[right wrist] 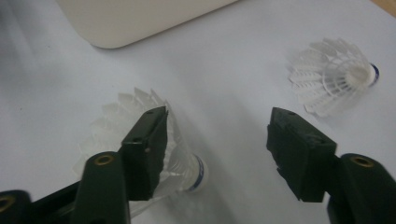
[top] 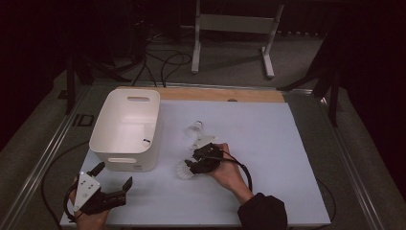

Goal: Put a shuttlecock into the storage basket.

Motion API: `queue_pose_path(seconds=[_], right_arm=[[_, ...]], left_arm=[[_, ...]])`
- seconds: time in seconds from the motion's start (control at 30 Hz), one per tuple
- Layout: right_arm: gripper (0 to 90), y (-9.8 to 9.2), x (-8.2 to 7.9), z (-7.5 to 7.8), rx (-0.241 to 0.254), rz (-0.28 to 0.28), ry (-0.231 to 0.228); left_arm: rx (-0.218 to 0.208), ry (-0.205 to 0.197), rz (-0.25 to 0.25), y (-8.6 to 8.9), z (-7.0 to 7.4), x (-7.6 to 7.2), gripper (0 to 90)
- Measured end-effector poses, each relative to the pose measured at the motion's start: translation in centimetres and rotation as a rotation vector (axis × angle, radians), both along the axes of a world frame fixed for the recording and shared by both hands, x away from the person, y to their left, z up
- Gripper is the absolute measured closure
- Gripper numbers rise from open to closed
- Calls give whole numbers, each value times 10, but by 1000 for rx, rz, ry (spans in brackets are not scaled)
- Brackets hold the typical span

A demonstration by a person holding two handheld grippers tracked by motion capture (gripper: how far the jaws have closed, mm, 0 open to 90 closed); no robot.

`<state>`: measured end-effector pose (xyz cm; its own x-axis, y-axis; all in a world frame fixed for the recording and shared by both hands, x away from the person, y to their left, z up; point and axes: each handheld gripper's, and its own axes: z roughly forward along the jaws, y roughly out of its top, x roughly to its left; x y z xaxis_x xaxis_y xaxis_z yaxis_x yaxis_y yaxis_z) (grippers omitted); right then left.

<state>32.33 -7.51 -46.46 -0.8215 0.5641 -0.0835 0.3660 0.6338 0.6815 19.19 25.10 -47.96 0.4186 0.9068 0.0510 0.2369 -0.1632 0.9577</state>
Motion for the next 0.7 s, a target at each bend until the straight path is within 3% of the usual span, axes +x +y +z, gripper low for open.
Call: queue_pose_path(seconds=[0.37, 0.7], right_arm=[[564, -25, 1, -10, 4, -18, 72], [738, -22, 3, -15, 29, 7, 135]], left_arm=[[0, 2, 2, -1, 0, 0, 3], [0, 1, 1, 0, 0, 0, 3]])
